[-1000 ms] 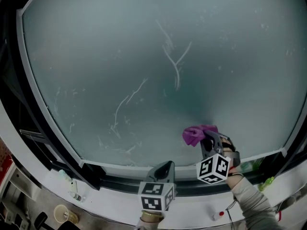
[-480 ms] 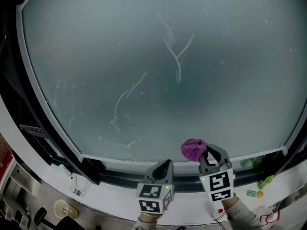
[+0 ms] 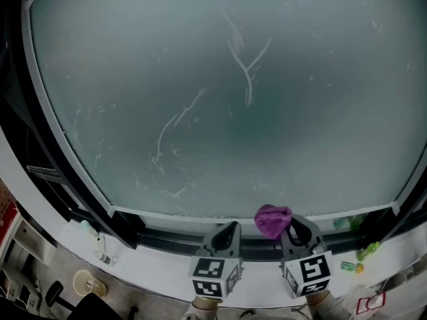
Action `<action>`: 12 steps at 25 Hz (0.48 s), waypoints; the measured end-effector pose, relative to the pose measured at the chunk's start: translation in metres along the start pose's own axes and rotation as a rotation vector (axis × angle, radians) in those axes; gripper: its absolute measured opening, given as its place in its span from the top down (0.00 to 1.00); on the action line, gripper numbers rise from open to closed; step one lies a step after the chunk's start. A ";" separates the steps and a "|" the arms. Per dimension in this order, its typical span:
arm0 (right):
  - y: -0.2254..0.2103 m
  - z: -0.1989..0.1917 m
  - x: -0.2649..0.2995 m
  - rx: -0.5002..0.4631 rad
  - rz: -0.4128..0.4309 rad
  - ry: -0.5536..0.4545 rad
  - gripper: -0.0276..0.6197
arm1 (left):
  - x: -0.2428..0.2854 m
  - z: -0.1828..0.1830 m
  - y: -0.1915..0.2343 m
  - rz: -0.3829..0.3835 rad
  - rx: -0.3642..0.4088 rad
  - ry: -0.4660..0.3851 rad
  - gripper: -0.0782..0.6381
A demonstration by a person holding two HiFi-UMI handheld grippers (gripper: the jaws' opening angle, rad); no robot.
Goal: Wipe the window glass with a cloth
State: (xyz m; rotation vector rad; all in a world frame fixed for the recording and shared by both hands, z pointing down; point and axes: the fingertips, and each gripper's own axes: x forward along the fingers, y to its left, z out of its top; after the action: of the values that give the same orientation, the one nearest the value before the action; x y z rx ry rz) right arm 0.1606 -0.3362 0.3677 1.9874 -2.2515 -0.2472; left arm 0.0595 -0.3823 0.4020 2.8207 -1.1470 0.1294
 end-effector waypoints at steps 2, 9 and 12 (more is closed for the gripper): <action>0.000 -0.004 -0.003 0.013 0.004 0.012 0.88 | 0.000 0.000 0.000 0.002 -0.002 -0.002 0.88; -0.004 -0.011 -0.012 0.062 0.002 0.024 0.88 | -0.003 0.001 -0.005 -0.004 -0.004 -0.006 0.88; -0.006 -0.010 -0.014 0.090 0.005 0.021 0.88 | -0.004 0.001 -0.006 -0.004 -0.005 -0.006 0.88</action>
State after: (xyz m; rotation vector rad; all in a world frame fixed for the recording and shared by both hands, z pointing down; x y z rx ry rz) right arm 0.1703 -0.3238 0.3767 2.0175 -2.2930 -0.1267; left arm 0.0611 -0.3756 0.4005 2.8209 -1.1416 0.1177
